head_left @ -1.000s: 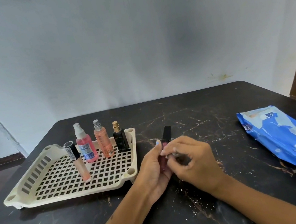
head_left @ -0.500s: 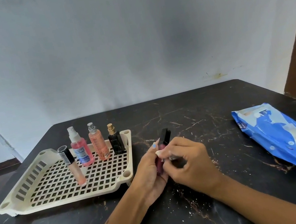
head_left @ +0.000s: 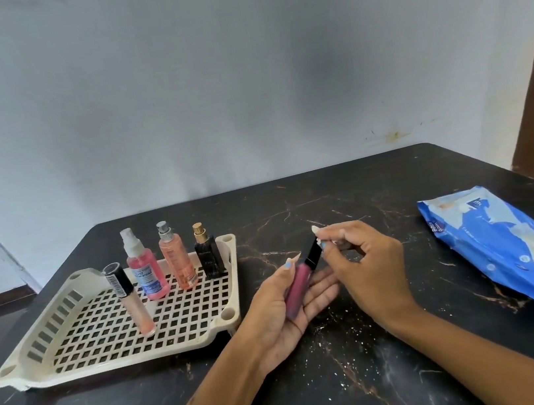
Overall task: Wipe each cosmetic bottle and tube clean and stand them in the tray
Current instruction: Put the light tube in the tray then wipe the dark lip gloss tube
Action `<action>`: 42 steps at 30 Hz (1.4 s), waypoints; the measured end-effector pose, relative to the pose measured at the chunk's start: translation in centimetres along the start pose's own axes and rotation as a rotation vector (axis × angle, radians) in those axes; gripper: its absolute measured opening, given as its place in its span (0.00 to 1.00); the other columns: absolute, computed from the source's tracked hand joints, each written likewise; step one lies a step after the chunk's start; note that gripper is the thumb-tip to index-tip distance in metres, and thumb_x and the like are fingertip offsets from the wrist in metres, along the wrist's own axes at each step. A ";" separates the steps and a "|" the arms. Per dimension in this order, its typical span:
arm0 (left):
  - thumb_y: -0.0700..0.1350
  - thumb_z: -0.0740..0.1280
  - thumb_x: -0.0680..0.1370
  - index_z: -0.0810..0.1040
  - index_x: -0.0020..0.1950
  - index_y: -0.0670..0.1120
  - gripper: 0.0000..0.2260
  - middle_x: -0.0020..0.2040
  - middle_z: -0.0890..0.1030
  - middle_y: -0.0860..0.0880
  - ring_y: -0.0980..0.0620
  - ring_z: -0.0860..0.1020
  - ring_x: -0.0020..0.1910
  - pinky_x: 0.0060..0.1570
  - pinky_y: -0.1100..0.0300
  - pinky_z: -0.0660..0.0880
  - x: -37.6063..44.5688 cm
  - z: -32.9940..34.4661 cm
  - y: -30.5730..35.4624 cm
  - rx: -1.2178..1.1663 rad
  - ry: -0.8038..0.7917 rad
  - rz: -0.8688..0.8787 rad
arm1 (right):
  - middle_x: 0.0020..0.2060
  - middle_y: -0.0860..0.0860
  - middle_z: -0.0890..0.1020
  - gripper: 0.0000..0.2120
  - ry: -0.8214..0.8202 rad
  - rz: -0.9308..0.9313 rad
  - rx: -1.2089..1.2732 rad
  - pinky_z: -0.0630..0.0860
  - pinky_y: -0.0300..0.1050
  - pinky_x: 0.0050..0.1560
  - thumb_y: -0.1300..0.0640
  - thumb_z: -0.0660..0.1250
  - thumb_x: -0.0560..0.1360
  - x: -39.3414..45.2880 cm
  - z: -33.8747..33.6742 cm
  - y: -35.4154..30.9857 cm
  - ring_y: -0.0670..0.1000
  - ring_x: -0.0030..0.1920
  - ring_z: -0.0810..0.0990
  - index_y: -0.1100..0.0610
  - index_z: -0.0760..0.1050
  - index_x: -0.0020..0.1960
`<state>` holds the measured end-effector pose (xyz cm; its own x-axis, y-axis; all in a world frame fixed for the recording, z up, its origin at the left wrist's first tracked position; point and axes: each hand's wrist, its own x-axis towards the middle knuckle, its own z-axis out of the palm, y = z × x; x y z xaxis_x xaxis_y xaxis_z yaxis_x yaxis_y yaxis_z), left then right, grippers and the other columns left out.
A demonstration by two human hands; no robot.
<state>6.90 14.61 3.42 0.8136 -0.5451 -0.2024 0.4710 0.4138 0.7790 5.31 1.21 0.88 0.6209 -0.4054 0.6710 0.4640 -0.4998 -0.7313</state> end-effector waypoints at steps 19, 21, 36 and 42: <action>0.38 0.57 0.79 0.72 0.64 0.38 0.15 0.57 0.80 0.37 0.43 0.80 0.57 0.54 0.54 0.79 0.4 -0.7 0.0 0.152 -0.153 -0.003 | 0.38 0.40 0.84 0.12 0.005 0.160 0.129 0.74 0.28 0.42 0.67 0.71 0.73 0.2 -0.1 -0.6 0.39 0.40 0.82 0.49 0.84 0.44; 0.38 0.56 0.79 0.73 0.64 0.37 0.15 0.57 0.81 0.37 0.43 0.80 0.57 0.55 0.54 0.78 0.4 -0.7 0.0 0.134 -0.154 -0.007 | 0.36 0.40 0.84 0.13 0.004 0.258 0.194 0.75 0.30 0.40 0.65 0.70 0.73 0.4 -0.1 -0.6 0.39 0.38 0.81 0.47 0.83 0.43; 0.57 0.55 0.79 0.76 0.59 0.36 0.25 0.59 0.79 0.36 0.41 0.78 0.60 0.60 0.48 0.73 0.8 -1.4 -0.2 -0.093 0.099 -0.029 | 0.38 0.48 0.83 0.07 -0.306 -0.379 0.034 0.77 0.32 0.41 0.69 0.72 0.62 -2.7 1.6 -1.5 0.41 0.38 0.80 0.62 0.83 0.39; 0.49 0.57 0.80 0.82 0.36 0.41 0.20 0.37 0.83 0.43 0.51 0.83 0.38 0.43 0.57 0.80 0.4 -1.0 -0.8 0.048 0.040 0.074 | 0.38 0.49 0.81 0.05 -0.165 -0.302 -0.019 0.78 0.40 0.37 0.67 0.69 0.65 -1.9 1.5 -1.1 0.44 0.37 0.80 0.61 0.82 0.39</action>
<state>7.25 14.81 2.12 0.8588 -0.4845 -0.1665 0.3936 0.4160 0.8198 4.58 3.69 0.18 0.5516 -0.1081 0.8271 0.6318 -0.5932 -0.4989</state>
